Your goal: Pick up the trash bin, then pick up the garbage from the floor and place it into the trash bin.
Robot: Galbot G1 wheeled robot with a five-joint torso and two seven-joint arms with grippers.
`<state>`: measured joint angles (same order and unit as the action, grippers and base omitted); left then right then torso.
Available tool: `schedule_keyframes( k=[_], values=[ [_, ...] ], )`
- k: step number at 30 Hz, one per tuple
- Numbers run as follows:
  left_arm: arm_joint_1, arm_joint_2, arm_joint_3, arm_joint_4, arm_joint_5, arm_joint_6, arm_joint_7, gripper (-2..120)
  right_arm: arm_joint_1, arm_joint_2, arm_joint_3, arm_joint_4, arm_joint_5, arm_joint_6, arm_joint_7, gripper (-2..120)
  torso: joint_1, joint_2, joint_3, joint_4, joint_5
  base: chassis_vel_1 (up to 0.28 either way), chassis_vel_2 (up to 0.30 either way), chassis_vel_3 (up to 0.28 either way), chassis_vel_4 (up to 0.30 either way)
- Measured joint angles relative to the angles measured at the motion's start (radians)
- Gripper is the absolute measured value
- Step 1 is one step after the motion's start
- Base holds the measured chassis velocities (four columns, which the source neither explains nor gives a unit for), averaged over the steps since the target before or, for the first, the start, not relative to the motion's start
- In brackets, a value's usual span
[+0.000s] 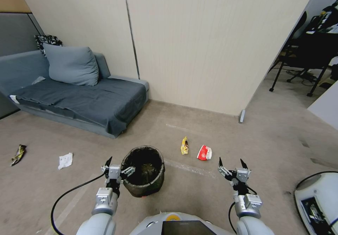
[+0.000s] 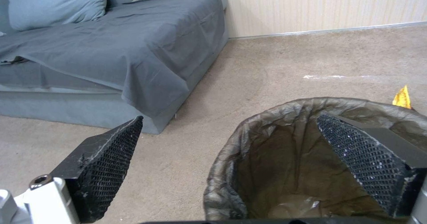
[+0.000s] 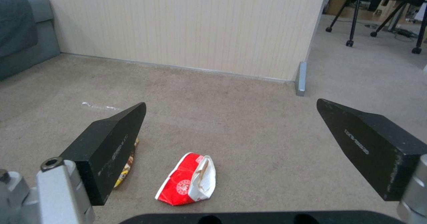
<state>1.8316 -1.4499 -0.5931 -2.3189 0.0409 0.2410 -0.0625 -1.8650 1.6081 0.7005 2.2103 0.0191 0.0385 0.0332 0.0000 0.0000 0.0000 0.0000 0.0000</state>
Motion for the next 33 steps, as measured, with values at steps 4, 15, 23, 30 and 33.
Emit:
schedule_keyframes(
  k=[4, 15, 23, 30, 33],
  values=[
    [-0.028, 0.017, -0.016, 0.001, -0.031, 0.026, -0.001, 100, 0.009, 0.0, 0.001, -0.007, 0.011, -0.004, 0.001, 100, 0.0, 0.0, 0.0, 0.0, 0.0, 0.0, 0.0, 0.0, 0.0],
    [-0.194, 0.134, -0.035, 0.073, -0.267, 0.183, -0.041, 100, 0.018, -0.006, 0.006, -0.013, 0.011, -0.03, 0.001, 100, 0.0, 0.0, 0.0, -0.0002, 0.0, 0.0, 0.0, 0.0, 0.0],
    [-0.267, 0.159, 0.027, 0.134, -0.494, 0.375, -0.156, 100, 0.018, -0.007, 0.006, -0.012, -0.005, -0.042, 0.001, 100, 0.0, 0.0, 0.0, -0.0001, -0.0001, 0.0, 0.0, 0.0, 0.0],
    [-0.288, 0.176, 0.034, 0.175, -0.549, 0.447, -0.228, 100, 0.015, -0.001, 0.007, -0.02, -0.011, -0.04, 0.003, 100, 0.0, 0.0, 0.0, 0.0001, 0.0, 0.0, 0.0, 0.0, 0.0],
    [-0.309, 0.19, 0.034, 0.203, -0.574, 0.464, -0.244, 100, 0.011, 0.0, 0.007, -0.024, -0.013, -0.034, 0.004, 100, 0.0, 0.0, 0.0, 0.0, 0.0001, 0.0, 0.0, 0.0, 0.0]
  ],
)
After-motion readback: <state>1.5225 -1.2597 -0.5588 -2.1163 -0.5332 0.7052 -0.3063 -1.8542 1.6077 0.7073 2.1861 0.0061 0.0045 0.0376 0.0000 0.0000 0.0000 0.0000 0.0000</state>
